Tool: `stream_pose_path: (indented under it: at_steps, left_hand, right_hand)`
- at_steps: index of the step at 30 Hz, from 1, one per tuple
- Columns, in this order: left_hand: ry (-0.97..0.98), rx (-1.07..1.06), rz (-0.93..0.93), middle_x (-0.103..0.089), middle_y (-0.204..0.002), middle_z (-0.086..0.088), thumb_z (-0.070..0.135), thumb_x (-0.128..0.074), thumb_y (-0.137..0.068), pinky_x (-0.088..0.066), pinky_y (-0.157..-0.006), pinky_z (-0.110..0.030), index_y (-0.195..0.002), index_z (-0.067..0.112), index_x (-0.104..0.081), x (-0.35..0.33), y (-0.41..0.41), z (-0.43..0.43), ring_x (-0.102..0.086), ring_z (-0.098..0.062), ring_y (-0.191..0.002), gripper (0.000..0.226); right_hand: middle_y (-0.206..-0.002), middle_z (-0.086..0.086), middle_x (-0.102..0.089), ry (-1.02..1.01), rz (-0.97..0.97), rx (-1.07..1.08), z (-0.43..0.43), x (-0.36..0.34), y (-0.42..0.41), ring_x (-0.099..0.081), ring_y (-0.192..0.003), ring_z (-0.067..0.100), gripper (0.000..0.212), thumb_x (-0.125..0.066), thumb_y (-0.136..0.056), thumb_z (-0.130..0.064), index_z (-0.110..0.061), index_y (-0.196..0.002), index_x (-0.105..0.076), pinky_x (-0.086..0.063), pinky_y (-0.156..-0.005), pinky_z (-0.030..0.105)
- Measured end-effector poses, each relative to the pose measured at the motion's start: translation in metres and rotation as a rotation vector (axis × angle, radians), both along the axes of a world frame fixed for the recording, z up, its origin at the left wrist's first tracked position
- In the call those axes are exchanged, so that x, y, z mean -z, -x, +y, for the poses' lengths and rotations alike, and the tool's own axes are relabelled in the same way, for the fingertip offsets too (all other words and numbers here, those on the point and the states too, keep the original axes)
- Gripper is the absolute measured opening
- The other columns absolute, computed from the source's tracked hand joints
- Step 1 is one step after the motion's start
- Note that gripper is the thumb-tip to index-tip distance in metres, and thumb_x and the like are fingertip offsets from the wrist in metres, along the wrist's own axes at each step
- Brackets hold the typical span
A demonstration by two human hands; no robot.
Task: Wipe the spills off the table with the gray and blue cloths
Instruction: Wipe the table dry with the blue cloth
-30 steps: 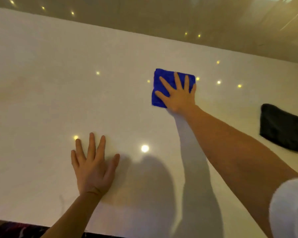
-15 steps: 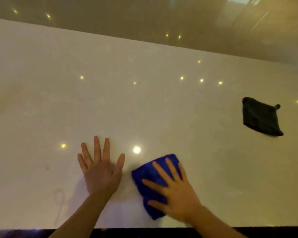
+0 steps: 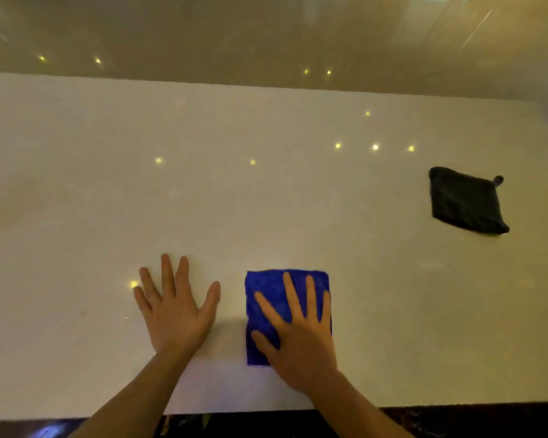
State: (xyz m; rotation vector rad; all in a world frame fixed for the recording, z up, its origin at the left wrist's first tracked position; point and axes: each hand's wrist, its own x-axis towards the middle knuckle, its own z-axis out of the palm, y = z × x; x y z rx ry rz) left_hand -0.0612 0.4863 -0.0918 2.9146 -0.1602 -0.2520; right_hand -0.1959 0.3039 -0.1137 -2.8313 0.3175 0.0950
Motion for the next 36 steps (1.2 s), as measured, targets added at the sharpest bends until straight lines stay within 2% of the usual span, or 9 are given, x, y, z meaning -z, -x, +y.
stream_pose_path:
  at_steps: [4, 7, 12, 16, 20, 26, 29, 32, 36]
  left_hand:
    - [-0.058, -0.043, 0.168, 0.004, -0.169, -0.006, 0.077, -0.024, -0.086, 0.002, -0.122, -0.056, -0.157, 0.025, -0.010, 0.024, -0.011, 0.002, 0.009, -0.038, -0.153, 0.090]
    - [-0.011, -0.070, 0.090, -0.035, -0.156, -0.017, 0.076, -0.028, -0.084, -0.032, -0.111, -0.056, -0.143, 0.016, -0.043, 0.016, 0.011, -0.001, -0.035, -0.040, -0.140, 0.085]
    - [0.149, -0.192, 0.359, -0.054, -0.112, -0.010, 0.071, -0.051, -0.081, -0.052, -0.087, -0.043, -0.102, 0.013, -0.063, 0.021, 0.063, -0.040, -0.056, -0.030, -0.104, 0.063]
    - [0.306, -0.229, 0.470, -0.061, -0.086, -0.010, 0.025, -0.059, -0.088, -0.054, -0.075, -0.042, -0.079, 0.012, -0.054, 0.010, 0.079, -0.078, -0.061, -0.028, -0.083, 0.017]
    - [0.704, -0.280, 0.631, -0.069, -0.105, -0.019, 0.006, -0.059, -0.089, -0.053, -0.078, -0.042, -0.103, 0.007, -0.060, -0.014, 0.075, -0.116, -0.064, -0.030, -0.088, 0.014]
    - [1.483, -0.293, 1.221, -0.064, -0.132, -0.021, 0.016, -0.063, -0.091, -0.044, -0.106, -0.060, -0.131, 0.012, -0.058, -0.048, 0.082, -0.224, -0.056, -0.043, -0.126, 0.040]
    - [1.368, -0.297, 1.216, -0.062, -0.133, -0.019, 0.019, -0.063, -0.093, -0.052, -0.097, -0.056, -0.130, 0.015, -0.054, -0.043, 0.096, -0.288, -0.059, -0.038, -0.122, 0.037]
    - [1.052, -0.258, 0.941, -0.060, -0.129, -0.015, 0.020, -0.059, -0.096, -0.057, -0.090, -0.051, -0.126, 0.017, -0.049, -0.026, 0.107, -0.328, -0.062, -0.033, -0.109, 0.032]
    - [0.964, -0.269, 0.857, -0.060, -0.126, -0.015, 0.014, -0.057, -0.096, -0.059, -0.085, -0.048, -0.124, 0.019, -0.048, -0.010, 0.120, -0.341, -0.063, -0.030, -0.104, 0.030]
  right_hand:
    - [-0.170, 0.008, -0.020, -0.032, 0.105, -0.123, 0.000, 0.016, 0.023, -0.028, -0.151, 0.047, 0.073, -0.045, -0.091, -0.075, -0.046, -0.157, -0.032, -0.033, -0.113, 0.072]
    - [-0.173, 0.007, 0.004, -0.223, 0.268, 0.200, -0.007, 0.001, 0.016, -0.009, -0.156, 0.038, 0.084, -0.044, -0.094, -0.070, -0.046, -0.161, -0.001, -0.022, -0.123, 0.057]
    - [-0.143, 0.010, -0.047, -0.525, 0.263, 0.539, -0.004, 0.003, 0.000, -0.052, -0.124, 0.025, 0.074, -0.068, -0.094, -0.037, -0.016, -0.154, -0.029, -0.050, -0.099, 0.036]
    - [-0.106, 0.007, -0.064, -0.796, 0.302, 0.473, -0.029, 0.002, 0.001, -0.062, -0.090, 0.021, 0.031, -0.062, -0.092, -0.016, -0.012, -0.120, -0.050, -0.054, -0.075, 0.036]
    - [-0.087, 0.009, -0.067, -1.218, 0.270, 0.494, -0.061, -0.012, 0.003, -0.066, -0.085, 0.028, 0.021, -0.070, -0.079, -0.002, -0.020, -0.078, -0.061, -0.057, -0.082, 0.042]
    - [-0.127, 0.017, -0.072, -1.799, 0.071, 0.746, -0.194, -0.036, 0.054, -0.072, -0.111, 0.037, 0.056, -0.086, -0.081, -0.020, -0.017, -0.130, -0.059, -0.062, -0.087, 0.052]
    - [-0.123, 0.020, -0.073, -1.739, -0.001, 0.833, -0.255, -0.041, 0.086, -0.069, -0.114, 0.041, 0.046, -0.080, -0.085, -0.012, -0.009, -0.128, -0.064, -0.061, -0.091, 0.053]
    - [-0.115, 0.013, -0.073, -1.519, -0.126, 0.956, -0.293, -0.044, 0.104, -0.072, -0.102, 0.034, 0.034, -0.072, -0.089, 0.001, -0.016, -0.118, -0.065, -0.065, -0.071, 0.040]
    - [-0.109, 0.015, -0.075, -1.300, -0.117, 0.982, -0.313, -0.040, 0.116, -0.073, -0.092, 0.025, 0.037, -0.053, -0.090, 0.015, -0.014, -0.109, -0.066, -0.062, -0.060, 0.029]
